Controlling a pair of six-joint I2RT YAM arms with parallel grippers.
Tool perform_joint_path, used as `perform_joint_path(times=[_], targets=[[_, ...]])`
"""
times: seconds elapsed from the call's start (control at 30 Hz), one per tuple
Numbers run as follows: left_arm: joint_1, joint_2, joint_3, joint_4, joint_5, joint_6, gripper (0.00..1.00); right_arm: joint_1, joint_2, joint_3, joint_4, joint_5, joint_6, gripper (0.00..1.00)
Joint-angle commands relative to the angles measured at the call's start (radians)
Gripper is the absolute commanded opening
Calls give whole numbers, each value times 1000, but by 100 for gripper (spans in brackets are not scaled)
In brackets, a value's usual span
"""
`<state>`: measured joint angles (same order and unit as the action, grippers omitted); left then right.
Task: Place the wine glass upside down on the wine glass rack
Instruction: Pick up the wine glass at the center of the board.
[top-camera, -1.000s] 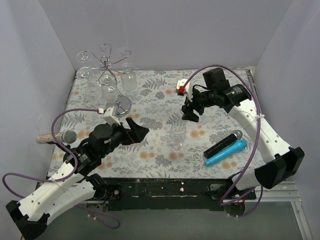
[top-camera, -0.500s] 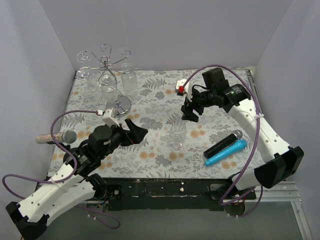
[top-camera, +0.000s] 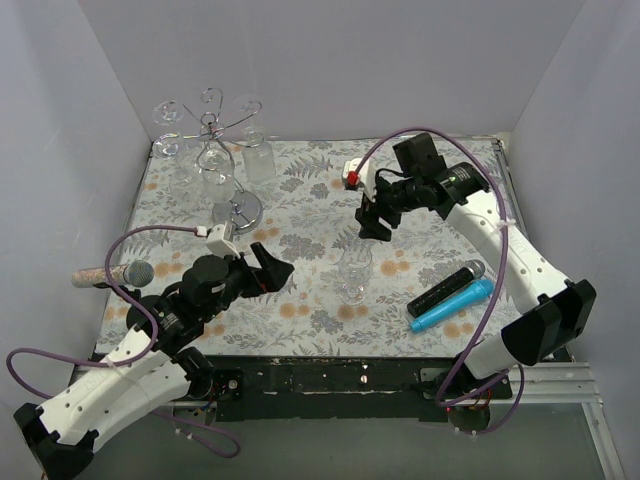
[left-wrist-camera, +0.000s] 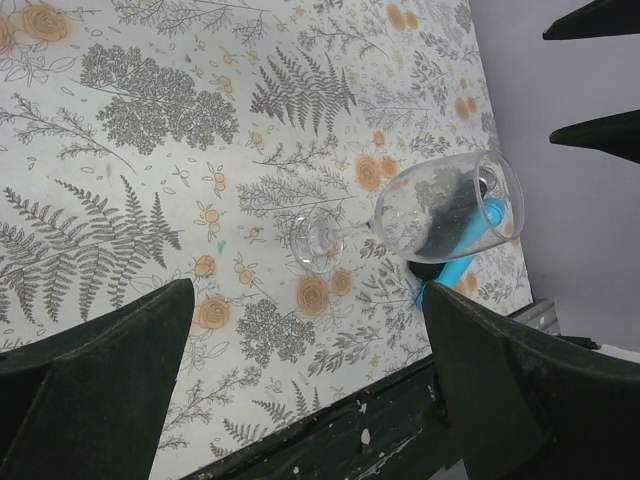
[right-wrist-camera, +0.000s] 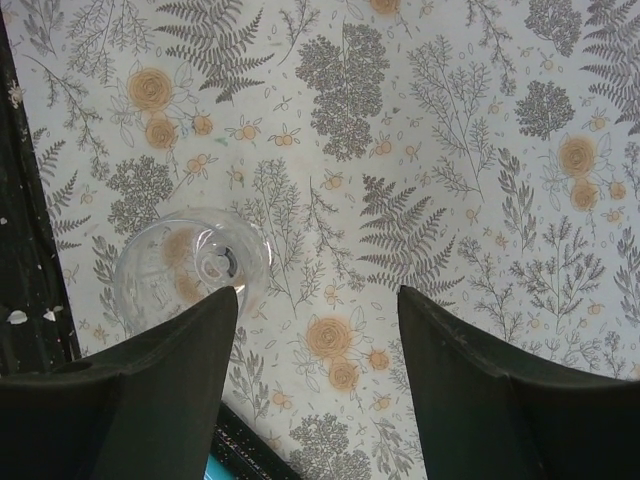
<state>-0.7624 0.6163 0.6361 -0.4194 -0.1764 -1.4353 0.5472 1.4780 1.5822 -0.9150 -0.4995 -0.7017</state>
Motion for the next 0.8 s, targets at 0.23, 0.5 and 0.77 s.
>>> perform_joint_path(times=[0.23, 0.5, 0.77], targets=[[-3, -38, -27, -21, -34, -14, 98, 57, -13, -50, -21, 45, -41, 68], [-3, -39, -30, -19, -31, -19, 98, 100, 11, -67, -2, 130, -44, 57], [-3, -62, -47, -27, -34, -27, 98, 143, 15, -88, -1, 185, -53, 48]])
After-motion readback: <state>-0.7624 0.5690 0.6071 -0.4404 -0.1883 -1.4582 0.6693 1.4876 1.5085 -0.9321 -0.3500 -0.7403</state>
